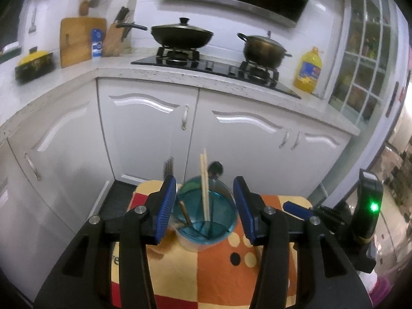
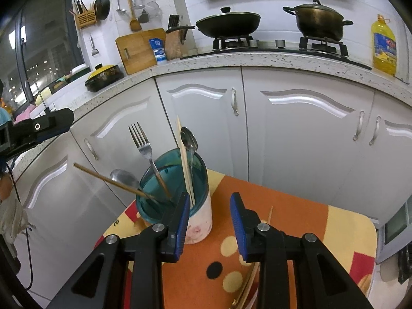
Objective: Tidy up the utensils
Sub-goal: 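Move both open tools back down to the remaining utensils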
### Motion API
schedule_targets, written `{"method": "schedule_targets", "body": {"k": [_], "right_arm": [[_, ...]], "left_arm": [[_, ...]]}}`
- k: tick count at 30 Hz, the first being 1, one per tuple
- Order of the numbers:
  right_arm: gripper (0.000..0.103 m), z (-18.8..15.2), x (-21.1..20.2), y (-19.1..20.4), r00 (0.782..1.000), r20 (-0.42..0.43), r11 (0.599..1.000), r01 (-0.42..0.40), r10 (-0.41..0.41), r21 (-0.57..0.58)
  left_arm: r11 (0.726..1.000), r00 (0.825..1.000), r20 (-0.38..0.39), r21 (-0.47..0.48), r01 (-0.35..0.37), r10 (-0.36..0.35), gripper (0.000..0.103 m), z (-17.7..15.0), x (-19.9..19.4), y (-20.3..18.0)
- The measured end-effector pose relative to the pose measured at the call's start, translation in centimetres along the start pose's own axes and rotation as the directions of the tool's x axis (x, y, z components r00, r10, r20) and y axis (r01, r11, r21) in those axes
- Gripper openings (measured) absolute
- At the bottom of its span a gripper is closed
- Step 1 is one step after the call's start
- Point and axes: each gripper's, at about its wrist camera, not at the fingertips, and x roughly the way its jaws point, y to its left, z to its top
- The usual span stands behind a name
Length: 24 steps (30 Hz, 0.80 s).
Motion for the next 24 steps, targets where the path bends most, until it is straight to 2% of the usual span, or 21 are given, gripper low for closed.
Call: {"method": "schedule_targets", "body": {"k": [13,24], "right_arm": [[0.032,-2.4,-2.5,-2.2,0.998,-0.008,0.997,0.057,-0.057,0.048],[0.036,-3.8,-2.8,-3.8,0.996,-0.031,0.993,0.083,-0.081,0.078]], "left_arm": [[0.998,0.997,-0.046,0.034,0.056,-0.055,0.046,-2.3,1.4,-5.0],[0.997,0.994,-0.101,0.057,0.056,-0.050,0.046,-4.3,3.9,-7.1]]}}
